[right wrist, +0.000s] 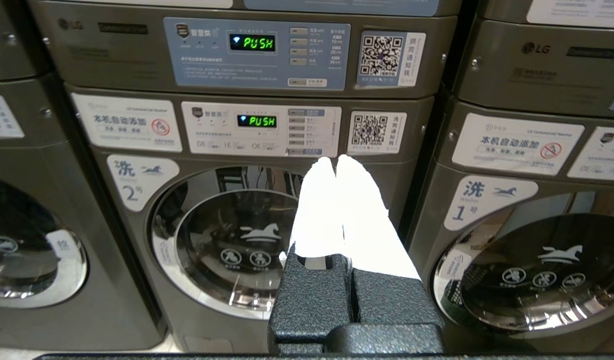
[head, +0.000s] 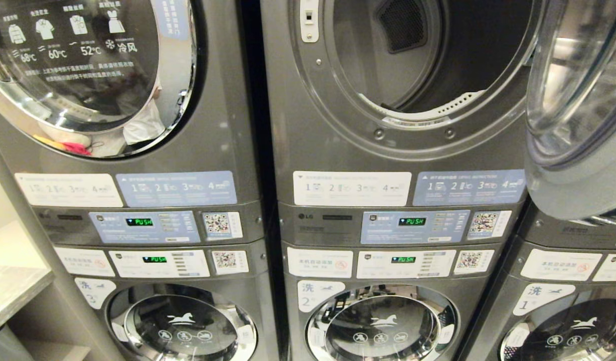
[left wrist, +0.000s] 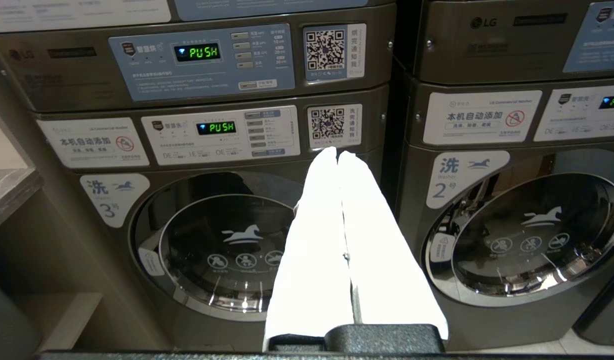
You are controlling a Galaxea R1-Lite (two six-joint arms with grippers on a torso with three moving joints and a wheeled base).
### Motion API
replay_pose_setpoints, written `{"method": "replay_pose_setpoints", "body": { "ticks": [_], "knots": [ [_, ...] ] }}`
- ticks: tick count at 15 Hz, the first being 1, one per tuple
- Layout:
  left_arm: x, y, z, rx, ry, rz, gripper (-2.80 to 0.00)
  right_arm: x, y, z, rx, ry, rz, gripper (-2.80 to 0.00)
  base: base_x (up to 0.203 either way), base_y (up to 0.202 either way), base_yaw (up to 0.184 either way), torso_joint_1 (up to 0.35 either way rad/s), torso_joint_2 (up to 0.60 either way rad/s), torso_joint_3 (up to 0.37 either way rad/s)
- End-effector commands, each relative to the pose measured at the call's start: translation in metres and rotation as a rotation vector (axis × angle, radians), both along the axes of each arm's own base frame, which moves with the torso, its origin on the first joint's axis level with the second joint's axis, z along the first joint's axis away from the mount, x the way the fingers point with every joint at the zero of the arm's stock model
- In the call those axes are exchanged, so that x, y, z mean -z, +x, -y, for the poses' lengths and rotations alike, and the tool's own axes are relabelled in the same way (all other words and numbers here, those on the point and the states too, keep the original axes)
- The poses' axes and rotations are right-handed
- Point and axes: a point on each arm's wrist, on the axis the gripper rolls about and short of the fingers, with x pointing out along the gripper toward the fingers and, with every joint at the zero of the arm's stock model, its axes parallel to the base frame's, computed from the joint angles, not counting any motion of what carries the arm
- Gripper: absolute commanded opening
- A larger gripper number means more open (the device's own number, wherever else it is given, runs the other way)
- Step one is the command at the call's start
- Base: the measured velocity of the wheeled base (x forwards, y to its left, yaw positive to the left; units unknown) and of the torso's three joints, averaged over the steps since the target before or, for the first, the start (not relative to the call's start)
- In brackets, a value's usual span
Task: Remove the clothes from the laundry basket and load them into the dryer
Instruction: Open the dryer
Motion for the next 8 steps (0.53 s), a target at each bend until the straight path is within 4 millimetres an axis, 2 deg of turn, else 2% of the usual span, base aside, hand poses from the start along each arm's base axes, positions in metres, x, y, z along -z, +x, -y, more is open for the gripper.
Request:
{"method": "replay_pose_setpoints", "body": {
  "ticks": [1,6,8],
  "knots": [
    [0.0001,0.0,0.0,0.0,0.0,0.0,-2.8,0.0,0.0,0.0,0.0,-0.001,0.0,-2.8,-0.194,0.0,0.002,0.004,0.0,0.002],
    [0.0002,-0.0001,0.0,0.0,0.0,0.0,-2.8,-0.0002,-0.0001,0.0,0.0,-0.002,0.001,-2.8,-0.182,0.0,0.002,-0.002,0.0,0.004],
    [0.0004,-0.0001,0.0,0.001,0.005,-0.001,-2.8,-0.0003,-0.0001,0.0,-0.001,-0.004,0.002,-2.8,0.0,0.0,0.0,0.0,0.0,0.0]
  ]
}}
